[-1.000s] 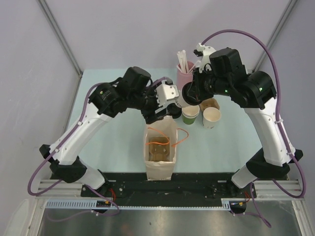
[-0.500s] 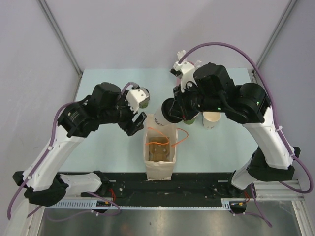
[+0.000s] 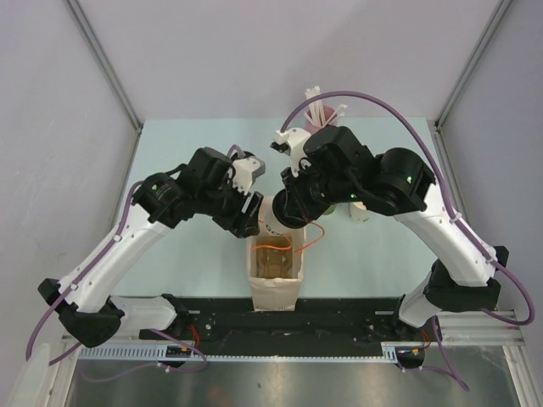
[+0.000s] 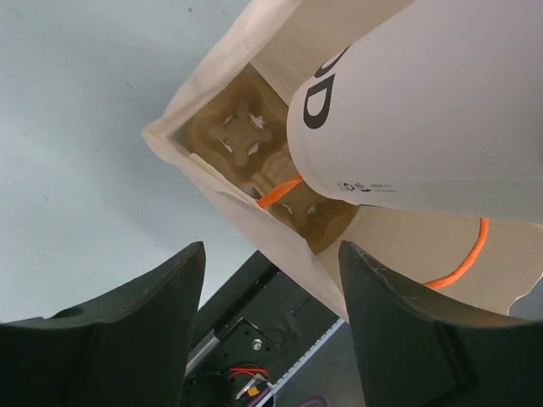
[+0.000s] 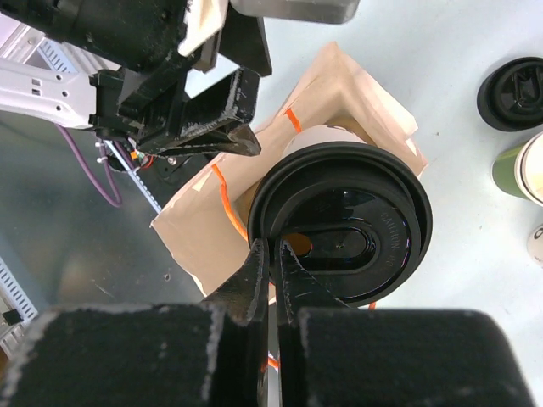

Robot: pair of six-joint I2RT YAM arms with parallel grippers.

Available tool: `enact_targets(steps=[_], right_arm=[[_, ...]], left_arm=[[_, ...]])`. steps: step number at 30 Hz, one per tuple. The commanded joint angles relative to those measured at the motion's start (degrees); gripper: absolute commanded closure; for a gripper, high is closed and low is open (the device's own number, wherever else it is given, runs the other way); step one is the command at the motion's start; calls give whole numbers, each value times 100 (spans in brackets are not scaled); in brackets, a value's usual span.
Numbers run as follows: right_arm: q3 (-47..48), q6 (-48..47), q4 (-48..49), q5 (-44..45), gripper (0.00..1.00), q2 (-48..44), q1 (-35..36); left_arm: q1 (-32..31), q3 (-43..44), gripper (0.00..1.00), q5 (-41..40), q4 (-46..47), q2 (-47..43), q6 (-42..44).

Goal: Pack the takeout coffee

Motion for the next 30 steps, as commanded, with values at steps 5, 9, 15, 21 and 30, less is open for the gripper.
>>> enact_targets(steps=[5,9,15,21,30], right_arm=[[144,-205,-831,40,100,202,44],[468,-214,-832,93,100,308,1],[470,-223,-823,-21,100,326,-149],[-31,-416,-823,-91,100,326,-70],[-743,-952,-823,49,100,431,97]], left_arm=[[30,-460,37,394,89,-194,-584],[30,-706,48,271,150,-221,-576],[30,-566,78,280,150,-274,-611],[30,-276,95,289,159,-221,-716],[30,-285,99,122,168,-256,-813]])
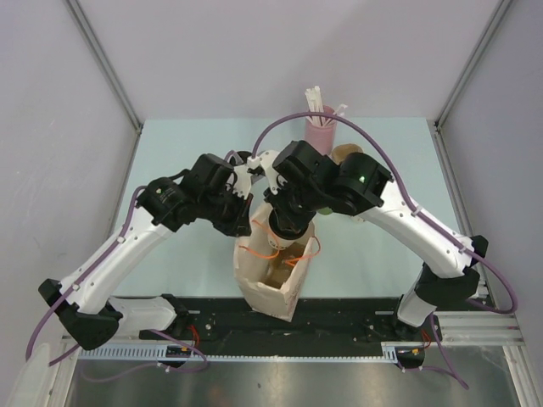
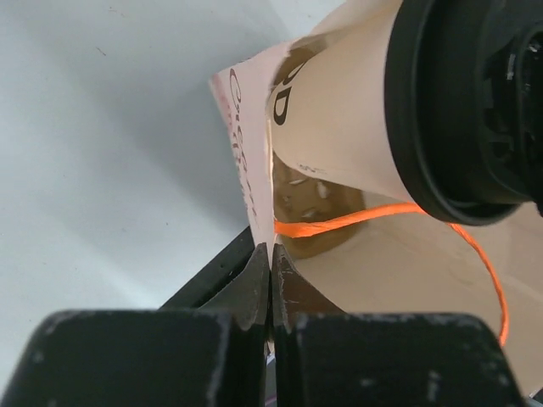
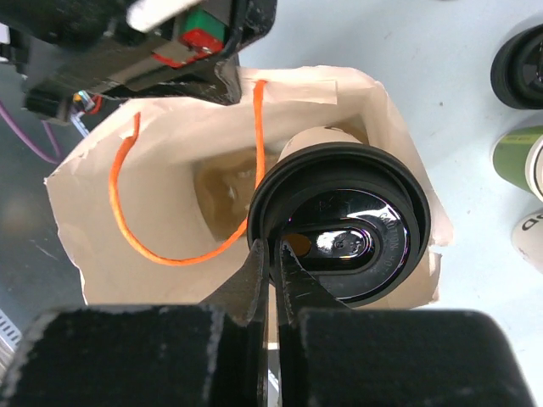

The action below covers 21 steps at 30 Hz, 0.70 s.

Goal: Pack the takeout coffee

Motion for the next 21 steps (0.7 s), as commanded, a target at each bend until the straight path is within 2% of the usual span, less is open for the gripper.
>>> enact_targets(steps=[1,6,11,21], right_arm=[[-147,-471,-853,110,100,64,27],[-235,-595,-845,154,100,371,71],[-533,-630,-731,365,100,539,124],[-1702,-709,825,-118,100,152,133]], left_arm=[[23,262,100,-119,70,-129,-142],[-205,368,100,-646,78,-182,-27],[-223,-45,100,-515,183,-375,-273],[-214,-27,99,-576,289,-164,-554]])
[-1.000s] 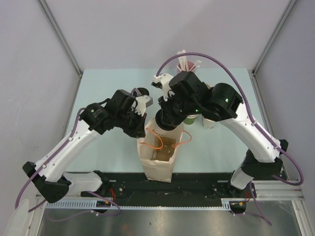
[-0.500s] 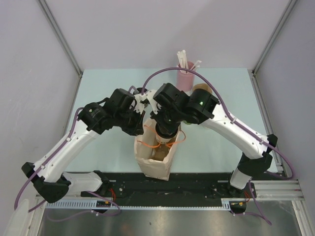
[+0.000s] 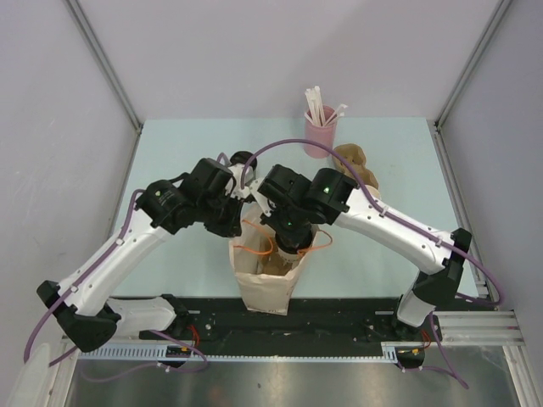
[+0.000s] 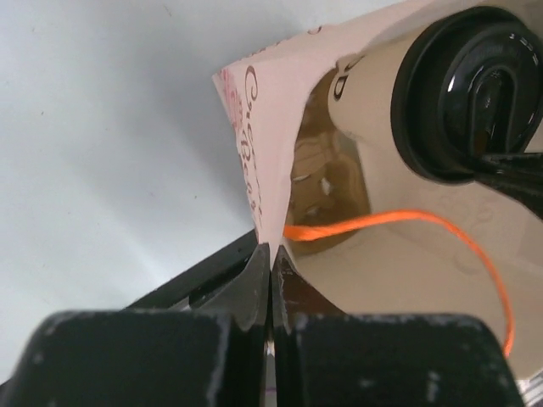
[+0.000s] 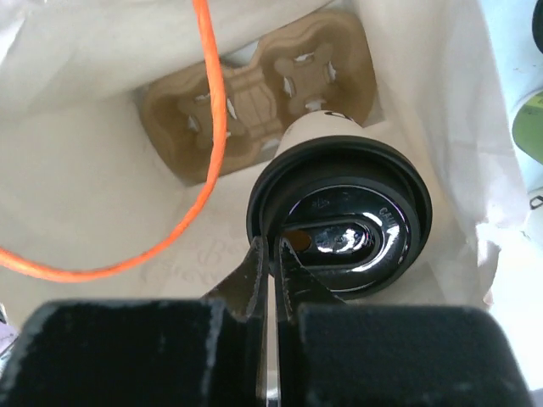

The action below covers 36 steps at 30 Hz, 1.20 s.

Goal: Pack the takeout coffee

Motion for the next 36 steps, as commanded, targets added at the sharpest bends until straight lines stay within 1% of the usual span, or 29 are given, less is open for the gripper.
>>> enact_targets(steps=[1,6,10,14,18,19,20,21,23,24,26,27,28,30,36], right_arm=[[-287,-150,639,-223,100,80,19],[-101,-150,798,-337,100,291,19],[-347,-141,965,-381,100,335,-42],[-734,-282,1455,-548,100,309,-270],[-743,-194,1624,-750,100,440,-412],[-761,-37,1633,-759,100,441,-420],[-796,-9,1633,-751,100,432,-420],[-874,26,1572,-690,100,406,-412],[-1024,96,1536,-637,100,239,-420],[-1085,105,1536,-636,100,169,-429],[-1218,140,1528,-654,100,-7,-421],[-1235,123,1493,-628,100,-34,-420],[-1218,114,1440,-610,100,-51,-403],[-1209,26,1334,-601,100,-43,-377],[-946,-123,1255,-558,100,141,-289]], left_arm=[[-138,47,100,289,527,-92,-6],[-138,-121,100,359,589,-198,-85],[-138,-16,100,360,659,-172,-94],[-129,28,100,509,782,-154,-138],[-85,-33,100,772,870,-180,-129],[-76,-33,99,816,888,-189,-112],[-67,-33,97,825,897,-198,-42],[-15,-16,91,843,906,-207,-24],[90,2,86,965,914,-233,37],[108,20,81,1036,906,-250,55],[187,28,78,1150,897,-277,108],[222,20,73,1238,897,-294,125],[266,11,71,1291,906,-329,178],[398,-24,69,1457,888,-382,231],[477,-112,66,1582,879,-532,257]])
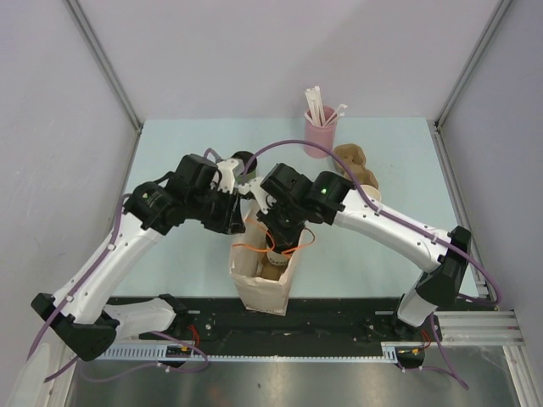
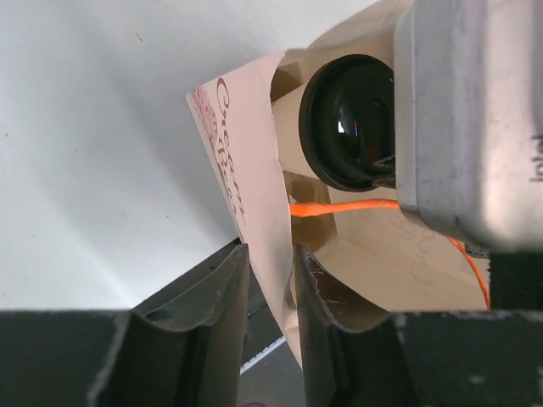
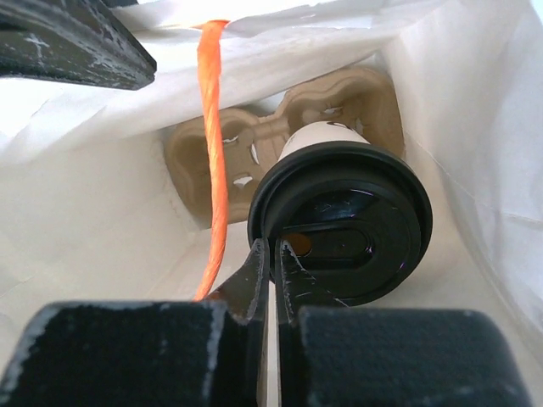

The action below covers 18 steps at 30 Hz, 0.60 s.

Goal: Pack the takeout coffee

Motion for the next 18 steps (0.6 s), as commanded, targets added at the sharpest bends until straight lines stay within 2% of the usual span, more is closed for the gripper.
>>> enact_targets(steps=[1,5,7,14,18], right_arm=[[239,-103,-120,203,100,367,100],[660,-445,-234,212,100,543,214],[810,-726,-313,221,100,683,346],[1100,-1237,-542,186,100,1008,461],[1294,-1492,-533,90,100,1132,584]], left_arm=[[-38,84,66,821,516,-283,301],[225,59,63,1347,376,-335,354],[226,-301,64,1523,367,-440,276],[226,-689,64,1655,428,-476,275],[234,-636,73,1708,472,-494,161]])
